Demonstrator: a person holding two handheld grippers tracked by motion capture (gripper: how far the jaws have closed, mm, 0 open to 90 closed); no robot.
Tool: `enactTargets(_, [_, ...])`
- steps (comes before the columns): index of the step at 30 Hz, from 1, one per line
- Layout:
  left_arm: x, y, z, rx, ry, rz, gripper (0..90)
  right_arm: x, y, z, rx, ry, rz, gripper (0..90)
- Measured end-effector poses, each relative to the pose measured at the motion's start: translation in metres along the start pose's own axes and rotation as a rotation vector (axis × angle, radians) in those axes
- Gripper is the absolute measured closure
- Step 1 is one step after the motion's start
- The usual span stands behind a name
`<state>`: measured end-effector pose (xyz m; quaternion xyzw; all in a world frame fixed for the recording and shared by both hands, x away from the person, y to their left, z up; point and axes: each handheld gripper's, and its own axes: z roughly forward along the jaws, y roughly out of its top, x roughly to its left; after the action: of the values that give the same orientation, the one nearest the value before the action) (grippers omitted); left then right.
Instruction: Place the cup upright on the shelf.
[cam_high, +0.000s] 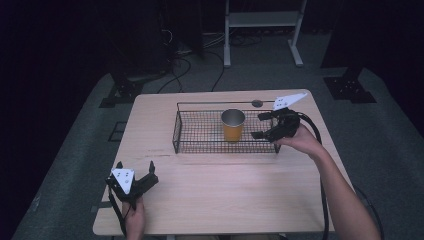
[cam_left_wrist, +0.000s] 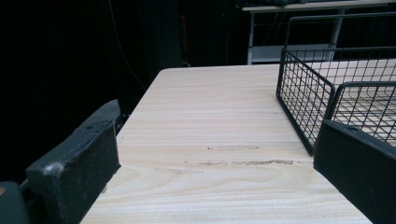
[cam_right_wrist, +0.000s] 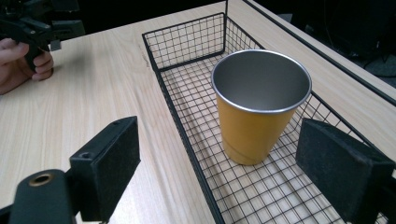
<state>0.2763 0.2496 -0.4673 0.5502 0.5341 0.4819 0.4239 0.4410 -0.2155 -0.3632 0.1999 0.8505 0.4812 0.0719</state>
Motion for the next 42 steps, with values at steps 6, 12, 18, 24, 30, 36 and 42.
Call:
enactTargets(6, [0.000,0.000,0.000,-0.001,0.001,0.000,0.0,0.002,-0.008,-0.002,0.009,0.016,0.011,12.8])
enactTargets(12, [-0.001,0.000,0.000,-0.001,0.000,0.002,0.0,0.004,-0.016,-0.006,-0.004,0.006,0.011,12.8])
enactTargets(18, [-0.001,0.000,0.000,-0.001,0.001,0.002,0.0,0.008,-0.022,-0.008,-0.014,0.008,0.012,12.8])
enactTargets(24, [-0.001,0.000,0.000,-0.001,0.000,0.003,0.0,0.011,-0.031,-0.011,-0.002,0.017,0.023,12.9])
enactTargets(30, [-0.001,0.000,0.000,0.000,0.001,0.004,0.0,0.016,-0.039,-0.015,-0.018,0.007,0.018,12.9])
enactTargets(36, [-0.001,0.000,0.000,0.000,0.001,0.003,0.0,0.021,-0.046,-0.017,-0.017,0.006,0.019,13.1])
enactTargets(42, [-0.001,0.000,0.000,0.000,0.002,0.003,0.0,0.024,-0.055,-0.021,-0.021,-0.005,0.024,13.1])
